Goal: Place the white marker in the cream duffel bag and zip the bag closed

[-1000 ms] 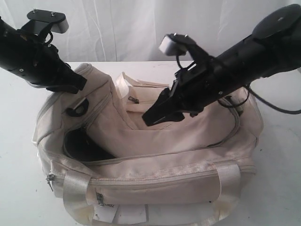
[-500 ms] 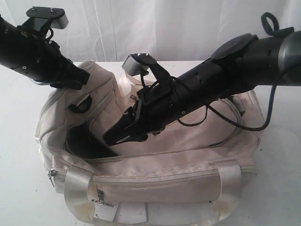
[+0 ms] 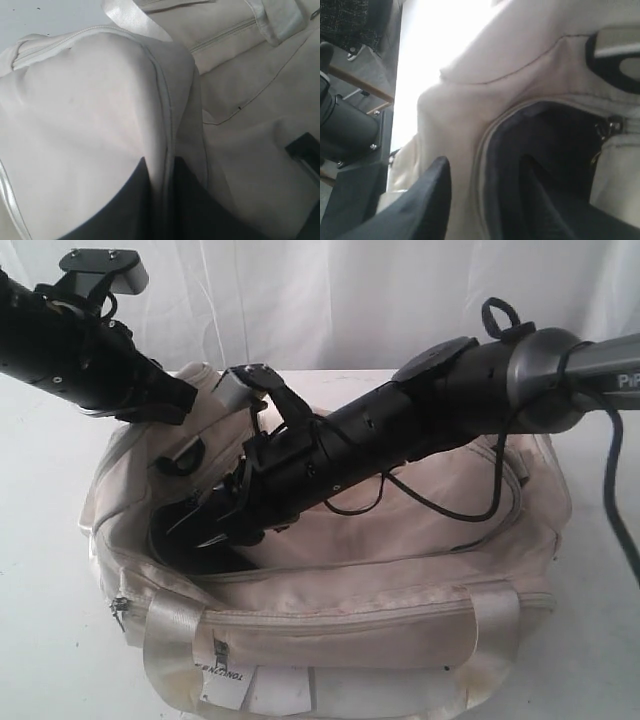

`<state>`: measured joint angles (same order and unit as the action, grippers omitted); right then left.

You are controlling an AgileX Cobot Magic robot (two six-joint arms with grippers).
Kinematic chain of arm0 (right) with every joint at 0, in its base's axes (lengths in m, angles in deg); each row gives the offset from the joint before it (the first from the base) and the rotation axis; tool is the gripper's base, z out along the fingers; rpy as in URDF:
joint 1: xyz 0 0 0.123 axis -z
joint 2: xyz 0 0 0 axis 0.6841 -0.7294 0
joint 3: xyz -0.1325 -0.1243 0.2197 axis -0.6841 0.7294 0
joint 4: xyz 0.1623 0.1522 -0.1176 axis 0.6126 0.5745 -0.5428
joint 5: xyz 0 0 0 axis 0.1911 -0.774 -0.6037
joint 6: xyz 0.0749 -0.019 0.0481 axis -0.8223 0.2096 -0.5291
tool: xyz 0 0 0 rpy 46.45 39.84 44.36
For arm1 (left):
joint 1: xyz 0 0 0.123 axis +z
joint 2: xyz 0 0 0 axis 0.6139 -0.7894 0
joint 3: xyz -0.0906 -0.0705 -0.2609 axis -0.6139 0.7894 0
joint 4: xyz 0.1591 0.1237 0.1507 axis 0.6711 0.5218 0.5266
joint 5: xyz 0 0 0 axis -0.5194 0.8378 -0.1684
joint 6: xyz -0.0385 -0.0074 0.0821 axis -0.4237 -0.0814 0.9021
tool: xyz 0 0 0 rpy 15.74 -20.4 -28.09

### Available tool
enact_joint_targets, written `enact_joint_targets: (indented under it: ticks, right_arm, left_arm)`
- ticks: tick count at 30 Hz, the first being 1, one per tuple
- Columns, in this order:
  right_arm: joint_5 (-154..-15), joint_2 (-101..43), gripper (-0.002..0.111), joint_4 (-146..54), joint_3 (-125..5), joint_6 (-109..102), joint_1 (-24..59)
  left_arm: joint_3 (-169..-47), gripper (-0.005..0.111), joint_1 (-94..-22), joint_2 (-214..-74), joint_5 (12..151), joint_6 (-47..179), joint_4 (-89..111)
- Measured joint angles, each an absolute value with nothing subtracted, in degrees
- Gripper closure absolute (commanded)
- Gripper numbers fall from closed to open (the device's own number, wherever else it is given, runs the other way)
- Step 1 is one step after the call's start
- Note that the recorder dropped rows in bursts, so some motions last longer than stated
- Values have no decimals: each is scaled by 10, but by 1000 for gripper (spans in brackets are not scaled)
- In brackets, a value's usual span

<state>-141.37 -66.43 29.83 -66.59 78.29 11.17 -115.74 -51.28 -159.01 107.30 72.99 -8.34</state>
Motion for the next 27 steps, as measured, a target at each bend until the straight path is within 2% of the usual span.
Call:
enact_joint_targets:
  ticks: [27]
  right_arm:
    - [-1360,-759,67,334,-703,824,112]
  left_arm:
    - [-1157,89,-513,-1590,1083,744,-105]
